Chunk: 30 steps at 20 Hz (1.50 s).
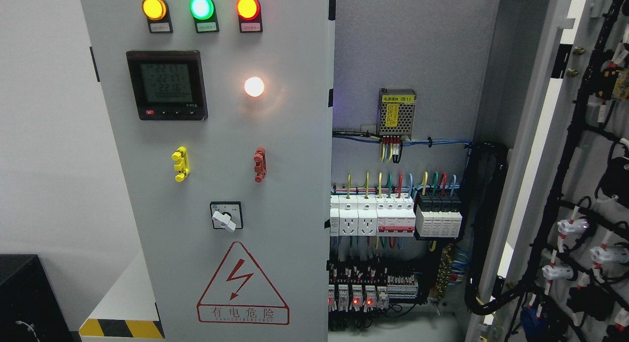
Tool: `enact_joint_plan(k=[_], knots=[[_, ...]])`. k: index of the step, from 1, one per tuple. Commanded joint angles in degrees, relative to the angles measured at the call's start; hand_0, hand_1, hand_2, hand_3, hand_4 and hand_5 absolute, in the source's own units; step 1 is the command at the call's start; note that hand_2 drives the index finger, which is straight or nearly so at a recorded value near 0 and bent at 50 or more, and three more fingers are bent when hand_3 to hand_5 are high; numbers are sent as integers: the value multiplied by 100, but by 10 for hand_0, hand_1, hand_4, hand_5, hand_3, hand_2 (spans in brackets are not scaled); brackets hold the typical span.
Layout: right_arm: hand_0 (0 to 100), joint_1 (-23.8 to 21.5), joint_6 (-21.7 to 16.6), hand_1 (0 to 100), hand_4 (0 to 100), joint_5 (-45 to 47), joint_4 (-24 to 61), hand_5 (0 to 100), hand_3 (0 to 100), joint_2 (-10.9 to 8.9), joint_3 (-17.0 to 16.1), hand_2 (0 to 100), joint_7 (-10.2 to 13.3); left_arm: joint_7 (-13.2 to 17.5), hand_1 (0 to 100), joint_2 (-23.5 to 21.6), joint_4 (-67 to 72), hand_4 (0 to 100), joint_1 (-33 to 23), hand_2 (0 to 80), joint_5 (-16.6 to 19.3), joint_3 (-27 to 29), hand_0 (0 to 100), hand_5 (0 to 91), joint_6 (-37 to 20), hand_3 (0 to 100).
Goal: Open door with both hands
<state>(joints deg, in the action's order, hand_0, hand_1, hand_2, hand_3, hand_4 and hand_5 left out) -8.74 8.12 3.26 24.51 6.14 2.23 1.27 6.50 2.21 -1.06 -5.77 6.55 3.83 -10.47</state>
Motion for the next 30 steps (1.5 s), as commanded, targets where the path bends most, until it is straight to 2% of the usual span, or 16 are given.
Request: enact_joint_plan(k=[1, 3, 5, 6, 8, 9, 12, 14, 15, 17, 19, 22, 24, 27, 28, 30], knots=[[0, -1012, -3, 0, 0, 8, 5107, 0, 0, -210, 41, 0, -4, 9, 0, 298, 352, 0, 41, 0, 93, 575, 0, 0, 1, 0], [0, -1654, -3, 0, 0, 8, 6603, 0, 0, -218, 102, 0, -4, 9, 0, 315, 326, 0, 50, 0, 101, 566, 0, 0, -7, 0], [0, -2190, -3, 0, 0, 8, 7756, 0, 0, -244, 277, 0, -4, 18, 0, 333, 326, 0, 181, 0, 101, 575, 0, 0, -7, 0], [0, -2445, -12, 0, 0, 17, 8310, 0, 0, -367, 400, 0, -4, 18, 0, 333, 326, 0, 225, 0, 101, 566, 0, 0, -7, 0], [0, -2938, -178, 0, 0, 8, 9400, 0, 0, -735, 820, 0, -4, 18, 0, 342, 326, 0, 305, 0, 101, 558, 0, 0, -7, 0], [0, -2992, -492, 0, 0, 8, 9605, 0, 0, -885, 1014, 0, -12, 18, 0, 342, 326, 0, 331, 0, 101, 566, 0, 0, -7, 0], [0, -2905, -2352, 0, 0, 8, 9537, 0, 0, -1175, 1392, 0, -12, 18, 0, 351, 326, 0, 340, 0, 101, 575, 0, 0, -7, 0], [0, -2573, -3251, 0, 0, 8, 9537, 0, 0, -1413, 1814, 0, -12, 18, 0, 351, 326, 0, 340, 0, 101, 575, 0, 0, -7, 0], [0, -2406, -3594, 0, 0, 8, 9537, 0, 0, -1475, 1990, 0, -4, 18, 0, 351, 326, 0, 340, 0, 101, 575, 0, 0, -7, 0], [0, -2098, -3991, 0, 0, 8, 9537, 0, 0, -1475, 2202, 0, -12, 18, 0, 351, 326, 0, 340, 0, 101, 575, 0, 0, -7, 0], [0, -1633, -4221, 0, 0, 8, 9537, 0, 0, -1466, 2299, 0, -4, 18, 0, 351, 326, 0, 340, 0, 101, 575, 0, 0, -7, 0], [0, -702, -4196, 0, 0, 8, 9519, 0, 0, -1326, 2300, 0, -4, 18, 0, 351, 326, 0, 340, 0, 101, 575, 0, 0, -7, 0], [0, -34, -3960, 0, 0, 8, 9467, 0, 0, -1282, 2264, 0, -4, 18, 0, 351, 326, 0, 340, 0, 101, 575, 0, 0, -7, 0], [0, 941, -2889, 0, 0, 34, 9125, 0, 0, -1221, 2194, 0, 31, 18, 0, 351, 326, 0, 340, 0, 101, 575, 0, 0, -7, 0], [0, 1275, -2607, 0, 0, 34, 8976, 0, 0, -1116, 2090, 0, 23, 18, 0, 351, 326, 0, 340, 0, 101, 575, 0, 0, -7, 0], [0, 1908, -2316, 0, 0, 34, 8712, 0, 0, -853, 1782, 0, 23, 18, 0, 351, 326, 0, 340, 0, 101, 575, 0, 0, -7, 0]])
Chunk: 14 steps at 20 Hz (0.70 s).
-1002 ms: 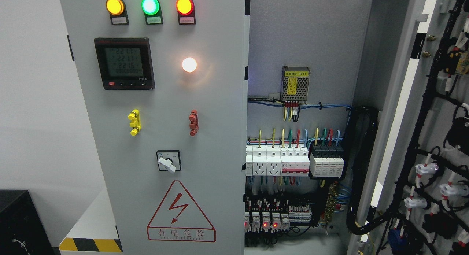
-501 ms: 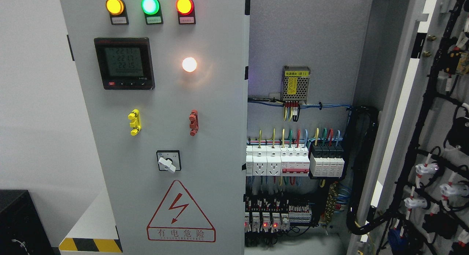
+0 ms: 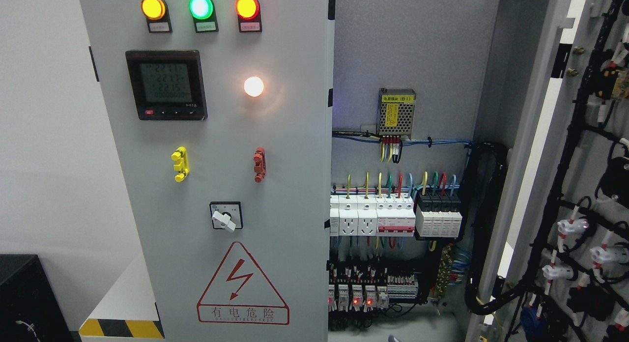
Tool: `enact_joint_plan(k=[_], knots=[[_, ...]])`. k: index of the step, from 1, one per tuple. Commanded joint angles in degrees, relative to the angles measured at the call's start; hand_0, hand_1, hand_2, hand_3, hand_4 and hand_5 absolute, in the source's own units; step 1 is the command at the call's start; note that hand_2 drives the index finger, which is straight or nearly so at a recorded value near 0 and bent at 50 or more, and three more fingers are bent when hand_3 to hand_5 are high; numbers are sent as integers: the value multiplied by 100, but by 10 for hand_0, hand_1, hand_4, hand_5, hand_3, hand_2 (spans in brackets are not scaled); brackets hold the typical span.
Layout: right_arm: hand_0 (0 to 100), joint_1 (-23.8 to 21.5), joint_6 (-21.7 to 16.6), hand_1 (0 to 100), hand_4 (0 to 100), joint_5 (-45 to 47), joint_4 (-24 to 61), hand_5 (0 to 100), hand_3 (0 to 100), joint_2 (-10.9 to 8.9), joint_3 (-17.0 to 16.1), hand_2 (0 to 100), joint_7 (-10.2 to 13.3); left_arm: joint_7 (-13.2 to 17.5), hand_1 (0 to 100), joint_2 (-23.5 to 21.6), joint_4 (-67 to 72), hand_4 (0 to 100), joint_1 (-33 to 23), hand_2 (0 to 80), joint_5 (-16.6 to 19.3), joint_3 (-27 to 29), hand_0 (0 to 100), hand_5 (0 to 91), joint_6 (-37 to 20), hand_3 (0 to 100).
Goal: Open door with both hands
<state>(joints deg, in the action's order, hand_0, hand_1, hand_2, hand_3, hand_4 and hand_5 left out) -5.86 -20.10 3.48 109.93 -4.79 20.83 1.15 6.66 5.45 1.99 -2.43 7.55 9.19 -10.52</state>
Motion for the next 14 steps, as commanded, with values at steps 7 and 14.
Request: enact_joint_plan(k=[7, 14], knots=[[0, 3398, 2069, 0, 0, 643, -928, 0, 0, 707, -562, 0, 35, 2, 0, 27, 21, 0, 5, 0, 1, 39, 0, 0, -2, 0], [0, 3689, 2800, 0, 0, 759, -1676, 0, 0, 699, -1230, 0, 35, 2, 0, 27, 21, 0, 5, 0, 0, 39, 0, 0, -2, 0]])
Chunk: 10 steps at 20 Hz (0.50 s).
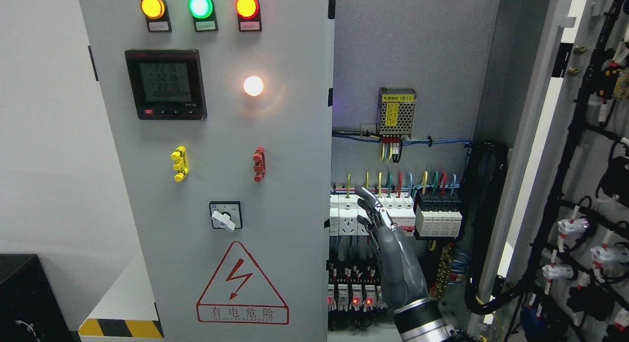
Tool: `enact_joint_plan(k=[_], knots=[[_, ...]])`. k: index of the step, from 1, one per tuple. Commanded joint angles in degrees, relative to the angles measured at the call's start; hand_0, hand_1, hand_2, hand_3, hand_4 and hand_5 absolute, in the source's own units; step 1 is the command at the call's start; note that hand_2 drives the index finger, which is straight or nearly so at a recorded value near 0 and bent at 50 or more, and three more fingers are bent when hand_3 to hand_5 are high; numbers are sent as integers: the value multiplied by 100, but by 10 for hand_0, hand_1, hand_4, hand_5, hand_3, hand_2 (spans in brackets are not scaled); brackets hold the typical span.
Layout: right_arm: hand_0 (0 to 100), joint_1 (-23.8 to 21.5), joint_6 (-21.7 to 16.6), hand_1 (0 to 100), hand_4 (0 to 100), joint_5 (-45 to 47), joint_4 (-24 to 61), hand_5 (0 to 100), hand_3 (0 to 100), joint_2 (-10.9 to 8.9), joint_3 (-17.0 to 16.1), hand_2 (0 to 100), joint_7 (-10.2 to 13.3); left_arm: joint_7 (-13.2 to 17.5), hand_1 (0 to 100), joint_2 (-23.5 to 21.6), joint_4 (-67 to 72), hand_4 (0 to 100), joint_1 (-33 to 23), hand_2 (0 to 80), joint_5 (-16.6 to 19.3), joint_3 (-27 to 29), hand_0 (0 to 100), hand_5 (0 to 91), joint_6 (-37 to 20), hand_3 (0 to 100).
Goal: Open door with both hands
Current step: 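Raise the right hand into the cabinet behind the meter door's edge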
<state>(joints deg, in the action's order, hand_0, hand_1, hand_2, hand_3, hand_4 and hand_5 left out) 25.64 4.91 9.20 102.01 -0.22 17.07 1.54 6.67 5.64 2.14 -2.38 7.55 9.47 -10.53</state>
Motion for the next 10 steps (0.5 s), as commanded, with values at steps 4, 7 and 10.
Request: enact_joint_plan(k=[4, 7, 10], knots=[[0, 960, 326, 0, 0, 267, -1288, 0, 0, 215, -880, 0, -5, 1, 0, 8, 5, 0, 0, 0, 1, 11, 0, 0, -2, 0], [0, 1066, 344, 0, 0, 302, -1430, 0, 0, 198, -854, 0, -22, 1, 0, 8, 5, 0, 0, 0, 1, 11, 0, 0, -2, 0], [0, 1092, 676, 0, 0, 556, -1395, 0, 0, 163, -801, 0, -31, 1, 0, 8, 5, 0, 0, 0, 1, 11, 0, 0, -2, 0]])
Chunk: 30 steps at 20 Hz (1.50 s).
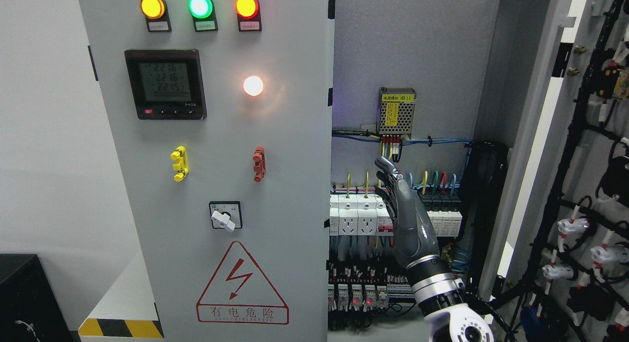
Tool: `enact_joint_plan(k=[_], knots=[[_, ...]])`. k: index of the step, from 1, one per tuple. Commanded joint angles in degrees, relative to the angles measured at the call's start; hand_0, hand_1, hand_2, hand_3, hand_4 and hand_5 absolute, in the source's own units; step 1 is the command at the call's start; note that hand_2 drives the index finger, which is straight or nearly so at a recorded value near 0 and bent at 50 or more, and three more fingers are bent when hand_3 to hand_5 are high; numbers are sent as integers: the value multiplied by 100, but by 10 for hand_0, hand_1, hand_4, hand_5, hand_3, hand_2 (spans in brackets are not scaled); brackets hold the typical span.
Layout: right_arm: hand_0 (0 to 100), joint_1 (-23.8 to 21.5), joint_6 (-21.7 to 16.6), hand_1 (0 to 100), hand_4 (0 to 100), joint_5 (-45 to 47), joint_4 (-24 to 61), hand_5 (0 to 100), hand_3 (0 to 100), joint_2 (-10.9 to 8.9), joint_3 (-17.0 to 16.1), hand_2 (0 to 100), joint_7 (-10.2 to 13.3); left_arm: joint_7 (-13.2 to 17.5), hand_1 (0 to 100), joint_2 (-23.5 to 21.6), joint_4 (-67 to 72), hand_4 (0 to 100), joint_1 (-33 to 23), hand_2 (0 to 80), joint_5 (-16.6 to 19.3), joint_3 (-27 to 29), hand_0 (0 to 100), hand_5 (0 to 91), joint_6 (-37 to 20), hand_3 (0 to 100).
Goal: Open door with both hands
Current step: 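Raise the right hand into the cabinet behind the meter door's edge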
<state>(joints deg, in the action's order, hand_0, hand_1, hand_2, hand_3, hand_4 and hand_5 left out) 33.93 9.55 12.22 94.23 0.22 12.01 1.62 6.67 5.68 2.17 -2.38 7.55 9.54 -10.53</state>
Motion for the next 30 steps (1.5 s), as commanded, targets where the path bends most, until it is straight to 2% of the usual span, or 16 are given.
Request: enact_joint_plan(k=[1, 3, 6, 10, 15, 19, 23, 27, 28, 30], knots=[[0, 342, 300, 0, 0, 333, -643, 0, 0, 110, -313, 0, -47, 1, 0, 3, 2, 0, 0, 0, 0, 4, 0, 0, -2, 0], [0, 377, 319, 0, 0, 404, -634, 0, 0, 57, -296, 0, -99, 1, 0, 3, 2, 0, 0, 0, 0, 4, 0, 0, -2, 0], [0, 439, 354, 0, 0, 448, -616, 0, 0, -49, -287, 0, -626, 1, 0, 3, 2, 0, 0, 0, 0, 4, 0, 0, -2, 0], [0, 518, 547, 0, 0, 728, -599, 0, 0, -66, -287, 0, -934, 1, 0, 3, 2, 0, 0, 0, 0, 4, 0, 0, -2, 0], [0, 614, 697, 0, 0, 940, -581, 0, 0, -66, -287, 0, -1576, 1, 0, 3, 2, 0, 0, 0, 0, 4, 0, 0, -2, 0], [0, 764, 872, 0, 0, 1142, -634, 0, 0, -66, -313, 0, -1761, 1, 0, 3, 2, 0, 0, 0, 0, 4, 0, 0, -2, 0], [0, 905, 1198, 0, 0, 1441, -748, 0, 0, -75, -358, 0, -1788, 1, 0, 3, 2, 0, 0, 0, 0, 4, 0, 0, -2, 0], [0, 966, 1207, 0, 0, 1590, -889, 0, 0, -233, -358, 0, -1805, 1, 0, 3, 2, 0, 0, 0, 0, 4, 0, 0, -2, 0], [0, 992, 1215, 0, 0, 1721, -898, 0, 0, -285, -358, 0, -1866, 1, 0, 3, 2, 0, 0, 0, 0, 4, 0, 0, -2, 0], [0, 1002, 1224, 0, 0, 1880, -906, 0, 0, -321, -358, 0, -2129, 1, 0, 3, 2, 0, 0, 0, 0, 4, 0, 0, -2, 0]])
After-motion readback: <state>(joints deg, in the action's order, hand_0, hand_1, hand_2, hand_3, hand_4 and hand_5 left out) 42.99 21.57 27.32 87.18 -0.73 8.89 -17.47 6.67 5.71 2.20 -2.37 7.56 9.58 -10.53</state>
